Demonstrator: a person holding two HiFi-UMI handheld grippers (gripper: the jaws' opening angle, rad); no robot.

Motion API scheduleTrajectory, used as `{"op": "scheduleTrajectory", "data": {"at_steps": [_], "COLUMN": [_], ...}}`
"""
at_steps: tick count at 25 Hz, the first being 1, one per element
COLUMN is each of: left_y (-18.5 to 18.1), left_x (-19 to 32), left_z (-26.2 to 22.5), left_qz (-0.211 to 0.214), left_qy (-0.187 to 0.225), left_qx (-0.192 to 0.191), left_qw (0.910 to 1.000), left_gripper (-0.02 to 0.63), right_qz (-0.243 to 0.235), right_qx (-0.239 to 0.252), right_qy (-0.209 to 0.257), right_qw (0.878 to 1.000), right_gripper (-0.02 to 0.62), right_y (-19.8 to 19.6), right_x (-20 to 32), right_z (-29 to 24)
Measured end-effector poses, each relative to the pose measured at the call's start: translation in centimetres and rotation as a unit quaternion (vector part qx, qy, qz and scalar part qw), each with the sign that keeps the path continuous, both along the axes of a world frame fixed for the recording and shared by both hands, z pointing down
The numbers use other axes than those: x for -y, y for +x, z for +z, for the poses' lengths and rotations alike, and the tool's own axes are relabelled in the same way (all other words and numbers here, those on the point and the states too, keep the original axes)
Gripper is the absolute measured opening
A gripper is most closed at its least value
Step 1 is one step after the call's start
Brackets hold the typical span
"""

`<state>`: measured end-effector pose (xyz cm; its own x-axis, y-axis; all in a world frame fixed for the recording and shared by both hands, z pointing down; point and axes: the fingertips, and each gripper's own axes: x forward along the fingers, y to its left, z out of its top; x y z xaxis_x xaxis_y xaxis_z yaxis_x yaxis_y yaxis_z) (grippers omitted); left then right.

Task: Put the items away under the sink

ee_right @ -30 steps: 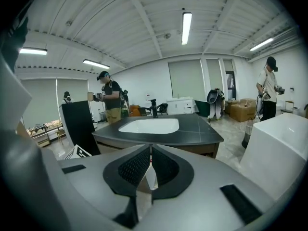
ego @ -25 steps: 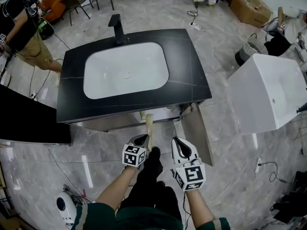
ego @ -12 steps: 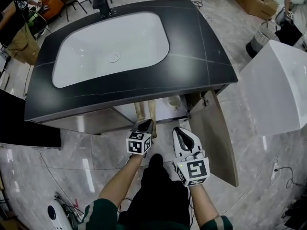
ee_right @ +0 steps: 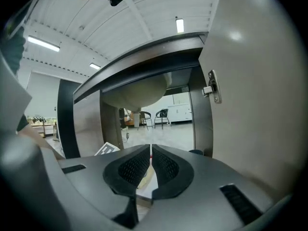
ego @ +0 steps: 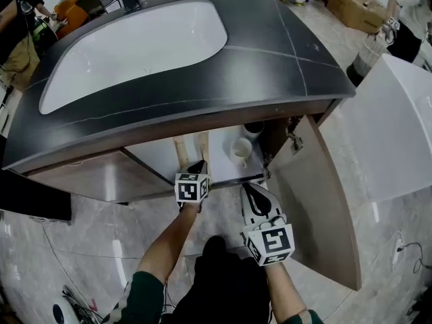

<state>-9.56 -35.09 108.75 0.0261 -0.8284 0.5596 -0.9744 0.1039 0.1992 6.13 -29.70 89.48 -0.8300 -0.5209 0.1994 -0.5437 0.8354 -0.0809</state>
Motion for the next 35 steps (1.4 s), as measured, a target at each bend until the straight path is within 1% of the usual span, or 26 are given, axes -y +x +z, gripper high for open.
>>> {"op": "scheduleTrajectory", "data": {"at_steps": [3, 6, 9, 12, 14, 17, 19, 21, 25, 26, 29, 31, 33, 35], "left_y": [-0.7, -1.4, -2.4, -3.9, -4.4, -4.2, -3.8, -3.1, -1.4, -1.2, -1.3, -1.5, -1.4, -1.0], "left_x": [1.3, 2.0, 2.3, 1.9, 1.8, 2.4, 2.9, 3.3, 3.4, 3.5, 3.7, 3.6, 3.4, 3.1], "left_z": [1.6, 3.4, 4.9, 6.0, 6.5, 7.4, 8.6, 9.1, 9.3, 9.5, 9.6, 8.7, 7.0, 5.8], "left_qz": [-0.005, -0.012, -0.024, -0.048, -0.049, -0.029, -0.017, 0.001, 0.046, 0.050, 0.040, 0.035, 0.030, 0.031], "left_qy": [-0.003, -0.019, -0.036, -0.056, -0.063, -0.067, -0.073, -0.080, -0.102, -0.103, -0.095, -0.081, -0.058, -0.039], "left_qx": [-0.009, -0.011, -0.005, 0.009, 0.020, 0.044, 0.050, 0.057, 0.095, 0.094, 0.071, 0.075, 0.084, 0.093], "left_qw": [0.9999, 0.9997, 0.9991, 0.9972, 0.9966, 0.9964, 0.9959, 0.9952, 0.9892, 0.9890, 0.9921, 0.9932, 0.9943, 0.9944], "left_gripper": [0.012, 0.012, 0.012, 0.012, 0.014, 0.015, 0.015, 0.032, 0.056, 0.061, 0.074, 0.110, 0.141, 0.149], "right_qz": [0.000, -0.003, -0.001, 0.001, 0.004, 0.002, 0.002, 0.002, 0.002, 0.003, 0.003, 0.003, 0.005, 0.006], "right_qx": [0.007, 0.011, 0.014, 0.011, 0.007, 0.001, 0.000, 0.001, 0.007, 0.007, 0.002, 0.000, 0.000, 0.002], "right_qy": [-0.002, -0.003, -0.001, 0.001, -0.001, -0.003, -0.006, -0.006, -0.008, -0.009, -0.009, -0.008, -0.005, -0.003], "right_qw": [1.000, 1.000, 1.000, 1.000, 1.000, 1.000, 1.000, 1.000, 1.000, 1.000, 1.000, 1.000, 1.000, 1.000], "right_gripper": [0.043, 0.043, 0.043, 0.043, 0.043, 0.043, 0.043, 0.043, 0.043, 0.043, 0.043, 0.043, 0.044, 0.044], "right_y": [0.1, 0.0, 0.1, 0.5, 0.8, 0.7, 0.7, 0.6, 0.5, 0.5, 0.5, 0.6, 0.8, 1.0], "right_x": [0.5, 0.5, 0.8, 1.1, 1.1, 1.0, 1.0, 0.9, 0.7, 0.6, 0.6, 0.5, 0.5, 0.5], "right_z": [1.2, 2.0, 2.6, 3.2, 3.7, 4.4, 4.6, 4.8, 4.8, 4.9, 5.0, 4.9, 4.7, 4.5]}}
